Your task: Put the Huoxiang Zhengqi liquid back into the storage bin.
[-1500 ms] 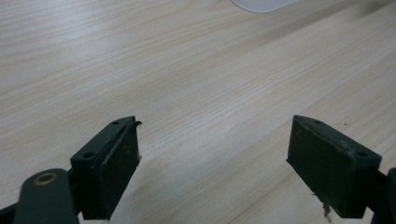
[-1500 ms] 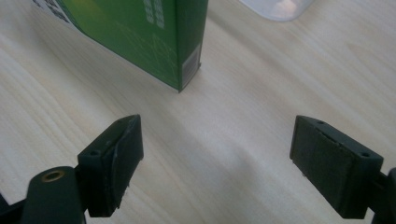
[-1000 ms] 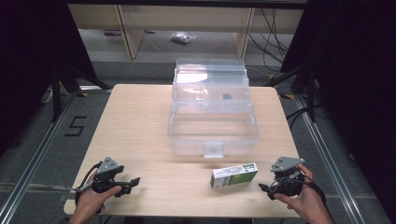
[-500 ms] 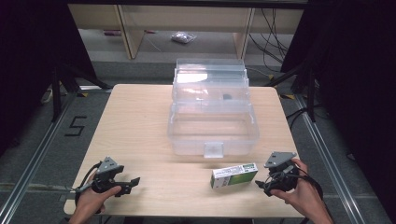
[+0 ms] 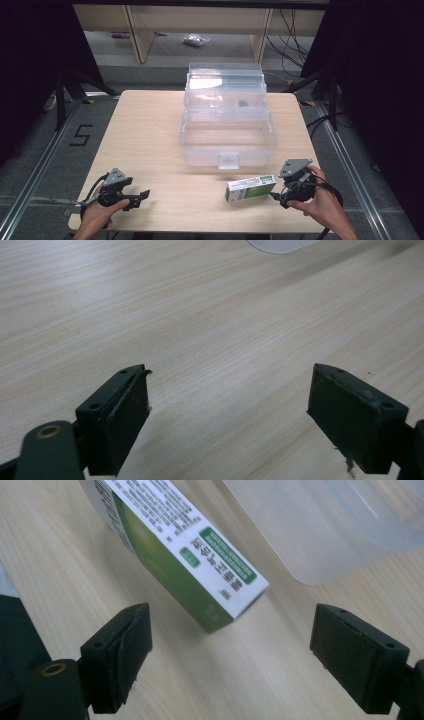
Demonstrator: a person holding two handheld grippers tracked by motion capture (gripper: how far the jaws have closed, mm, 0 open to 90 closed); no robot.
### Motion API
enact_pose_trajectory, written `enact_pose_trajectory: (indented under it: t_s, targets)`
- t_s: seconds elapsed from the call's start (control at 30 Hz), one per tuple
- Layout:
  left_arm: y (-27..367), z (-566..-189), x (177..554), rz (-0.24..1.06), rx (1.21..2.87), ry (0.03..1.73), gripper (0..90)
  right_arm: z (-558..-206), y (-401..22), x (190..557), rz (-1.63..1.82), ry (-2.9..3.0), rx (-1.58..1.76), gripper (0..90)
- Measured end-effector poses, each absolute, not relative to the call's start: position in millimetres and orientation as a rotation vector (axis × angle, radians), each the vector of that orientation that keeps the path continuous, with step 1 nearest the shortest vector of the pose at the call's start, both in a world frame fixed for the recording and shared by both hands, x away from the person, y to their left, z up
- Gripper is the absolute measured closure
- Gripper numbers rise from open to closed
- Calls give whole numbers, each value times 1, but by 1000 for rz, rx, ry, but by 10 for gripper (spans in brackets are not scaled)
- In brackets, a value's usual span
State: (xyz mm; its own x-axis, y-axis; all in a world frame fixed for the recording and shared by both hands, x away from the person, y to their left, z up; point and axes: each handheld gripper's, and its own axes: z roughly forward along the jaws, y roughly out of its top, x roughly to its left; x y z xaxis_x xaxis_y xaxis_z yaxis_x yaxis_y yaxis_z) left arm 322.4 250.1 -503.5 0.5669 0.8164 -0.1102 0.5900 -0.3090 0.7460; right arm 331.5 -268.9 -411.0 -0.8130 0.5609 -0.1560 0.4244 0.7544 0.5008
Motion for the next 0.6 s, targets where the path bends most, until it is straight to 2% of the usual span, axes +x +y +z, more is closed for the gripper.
enact_pose_trajectory:
  t_s: [0.07,0.1,0.37,0.43,0.47,0.6]
  targets:
    - [248,-505,322,373,1984,1131,160,-409,-266,332,646,2653,737,177]
    - [250,-503,323,371,2030,1123,159,-406,-264,333,642,2671,726,177]
    - [248,-505,322,373,1981,1136,160,-399,-249,344,600,2719,656,178]
    - [247,-505,322,370,1978,1137,160,-399,-247,345,596,2722,656,179]
    - [250,-503,322,370,2029,1122,160,-400,-242,347,585,2746,661,189]
    - [249,-504,322,372,2003,1132,160,-401,-233,352,557,2769,596,198]
